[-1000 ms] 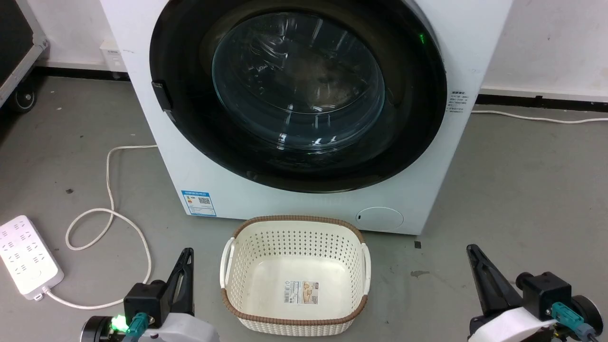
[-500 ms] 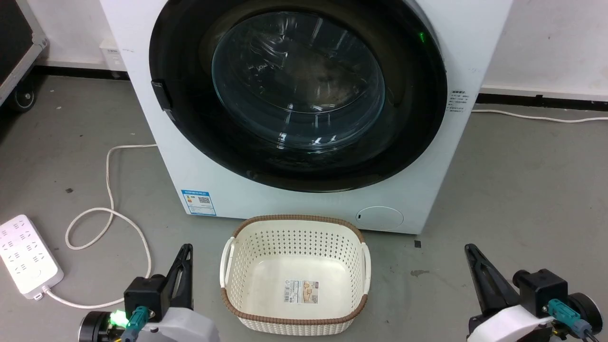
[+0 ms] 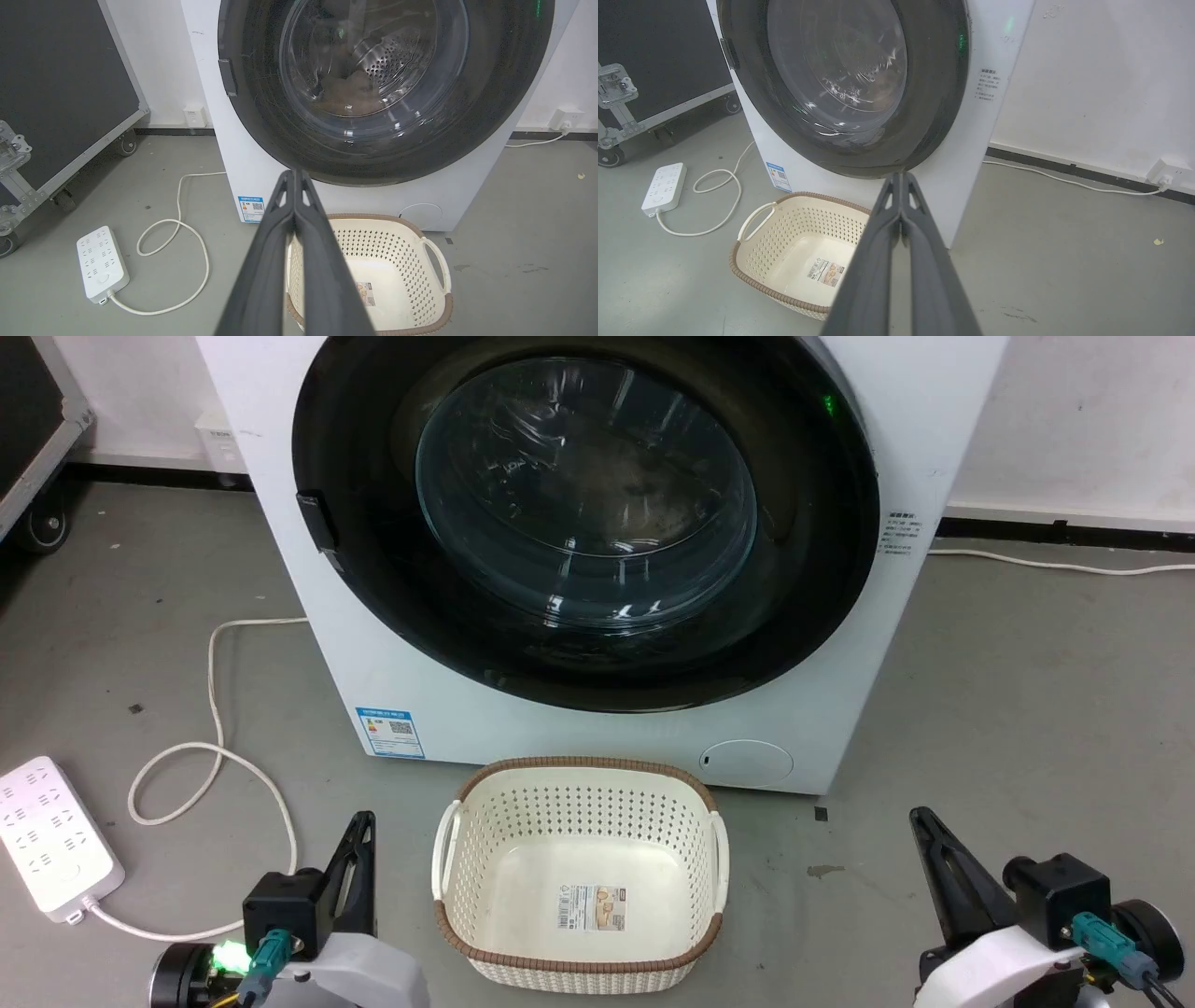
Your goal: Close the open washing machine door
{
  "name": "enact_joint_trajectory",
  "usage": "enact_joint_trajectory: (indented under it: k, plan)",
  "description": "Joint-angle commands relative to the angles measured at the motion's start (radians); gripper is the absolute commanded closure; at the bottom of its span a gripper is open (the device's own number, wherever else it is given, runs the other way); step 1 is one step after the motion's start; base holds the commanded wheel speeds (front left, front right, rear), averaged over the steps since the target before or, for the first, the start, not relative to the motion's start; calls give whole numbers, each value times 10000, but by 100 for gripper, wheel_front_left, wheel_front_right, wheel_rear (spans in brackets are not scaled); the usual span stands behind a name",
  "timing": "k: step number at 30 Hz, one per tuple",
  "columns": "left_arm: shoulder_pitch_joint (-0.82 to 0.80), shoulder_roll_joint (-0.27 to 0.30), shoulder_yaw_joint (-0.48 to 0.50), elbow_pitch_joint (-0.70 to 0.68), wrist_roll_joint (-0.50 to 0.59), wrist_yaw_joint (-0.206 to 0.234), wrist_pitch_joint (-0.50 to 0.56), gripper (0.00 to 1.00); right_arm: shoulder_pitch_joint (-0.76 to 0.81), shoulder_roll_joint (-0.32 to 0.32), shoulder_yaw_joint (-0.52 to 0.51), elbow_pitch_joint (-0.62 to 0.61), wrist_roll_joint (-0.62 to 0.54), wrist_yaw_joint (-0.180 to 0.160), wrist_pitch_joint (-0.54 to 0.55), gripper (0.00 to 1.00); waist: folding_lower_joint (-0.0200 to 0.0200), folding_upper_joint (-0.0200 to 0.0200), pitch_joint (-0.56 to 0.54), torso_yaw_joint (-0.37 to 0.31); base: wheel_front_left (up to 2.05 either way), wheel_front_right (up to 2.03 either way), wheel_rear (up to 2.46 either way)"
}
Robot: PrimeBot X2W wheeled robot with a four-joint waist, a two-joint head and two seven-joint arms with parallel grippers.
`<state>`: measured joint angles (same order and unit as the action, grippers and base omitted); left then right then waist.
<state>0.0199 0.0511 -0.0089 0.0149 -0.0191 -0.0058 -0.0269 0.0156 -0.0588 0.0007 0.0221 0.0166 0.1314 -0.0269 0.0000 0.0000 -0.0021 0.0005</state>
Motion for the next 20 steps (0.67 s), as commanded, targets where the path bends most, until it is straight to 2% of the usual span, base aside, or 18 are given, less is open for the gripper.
enact_joint_trajectory:
  k: [1,20]
  plan:
    - [-144,-6,47,-64,96,37,61,100,-122,61,-7,-100,-60,-7,61,100,0,0,3,0,0,0,0]
    - [-199,-9,89,-149,191,58,269,100,-156,85,-7,-221,-166,-7,269,100,0,0,21,-5,0,0,0]
